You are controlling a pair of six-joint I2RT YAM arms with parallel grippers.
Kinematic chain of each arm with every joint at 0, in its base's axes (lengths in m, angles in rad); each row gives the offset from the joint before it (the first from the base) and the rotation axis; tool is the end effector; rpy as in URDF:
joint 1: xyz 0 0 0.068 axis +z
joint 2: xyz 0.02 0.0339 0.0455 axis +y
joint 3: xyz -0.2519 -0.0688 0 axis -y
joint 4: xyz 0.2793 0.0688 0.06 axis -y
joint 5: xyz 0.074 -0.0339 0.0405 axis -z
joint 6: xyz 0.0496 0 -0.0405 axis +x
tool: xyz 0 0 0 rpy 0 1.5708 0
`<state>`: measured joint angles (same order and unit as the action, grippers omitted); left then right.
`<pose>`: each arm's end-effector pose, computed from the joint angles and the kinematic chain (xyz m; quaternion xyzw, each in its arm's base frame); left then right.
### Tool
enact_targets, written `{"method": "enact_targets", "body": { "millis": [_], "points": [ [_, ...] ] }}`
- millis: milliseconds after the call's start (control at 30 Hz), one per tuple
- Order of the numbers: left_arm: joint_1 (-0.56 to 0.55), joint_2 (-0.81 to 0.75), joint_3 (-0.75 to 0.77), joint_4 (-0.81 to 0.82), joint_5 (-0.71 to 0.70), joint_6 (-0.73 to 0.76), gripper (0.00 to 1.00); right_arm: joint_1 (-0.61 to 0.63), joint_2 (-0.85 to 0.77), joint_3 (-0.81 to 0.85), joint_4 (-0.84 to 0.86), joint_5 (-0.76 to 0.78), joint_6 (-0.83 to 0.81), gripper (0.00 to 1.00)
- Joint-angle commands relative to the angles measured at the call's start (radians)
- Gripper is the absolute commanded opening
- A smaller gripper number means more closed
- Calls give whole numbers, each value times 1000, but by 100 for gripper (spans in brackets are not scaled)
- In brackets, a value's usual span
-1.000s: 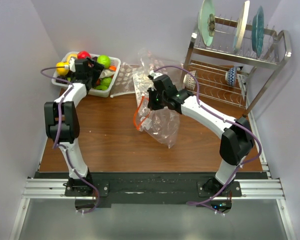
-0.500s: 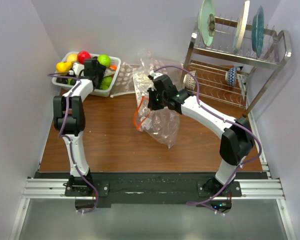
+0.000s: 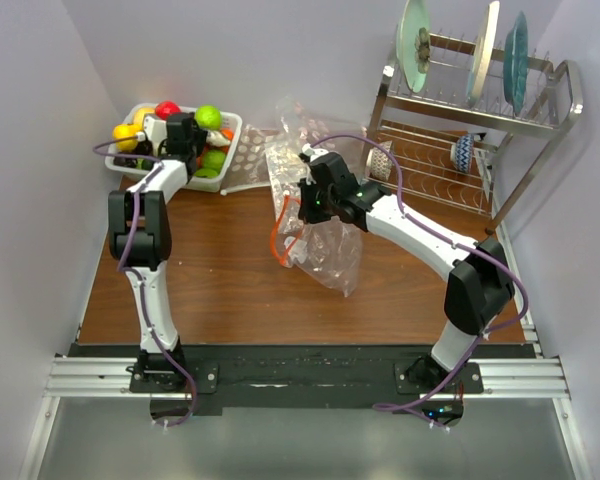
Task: Place the food in the zip-top bag and seal the zipper
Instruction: Pick up the fake fish from the bin, then place the fake fish in the zipper food storage bag.
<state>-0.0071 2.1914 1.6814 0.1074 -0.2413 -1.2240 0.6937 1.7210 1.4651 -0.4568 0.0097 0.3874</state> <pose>0.5520 0.0079 0.1866 -0.5278 0.6416 -0.2341 0.5049 0.3360 0.2788 0.2691 -0.1367 0.8990 0.2103 0.3590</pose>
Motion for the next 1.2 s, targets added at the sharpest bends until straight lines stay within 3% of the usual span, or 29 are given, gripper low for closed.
{"method": "enact_targets", "body": {
  "millis": [0, 300, 533, 633, 1167],
  "points": [
    [4, -175, -113, 167, 13, 95, 29, -3, -52, 8, 10, 10, -8, 0],
    [7, -484, -383, 279, 190, 218, 25, -3, -28, 49, -14, -7, -15, 0],
    [-4, -610, -500, 339, 532, 291, 25, -2, -40, 83, -59, -48, -16, 0],
    [-54, -677, -584, 380, 583, 308, 24, -2, -61, 95, -86, -69, -15, 0],
    [-353, -1028, -936, 376, 439, 434, 21, -2, -120, 129, -155, -103, 8, 0]
  ]
}}
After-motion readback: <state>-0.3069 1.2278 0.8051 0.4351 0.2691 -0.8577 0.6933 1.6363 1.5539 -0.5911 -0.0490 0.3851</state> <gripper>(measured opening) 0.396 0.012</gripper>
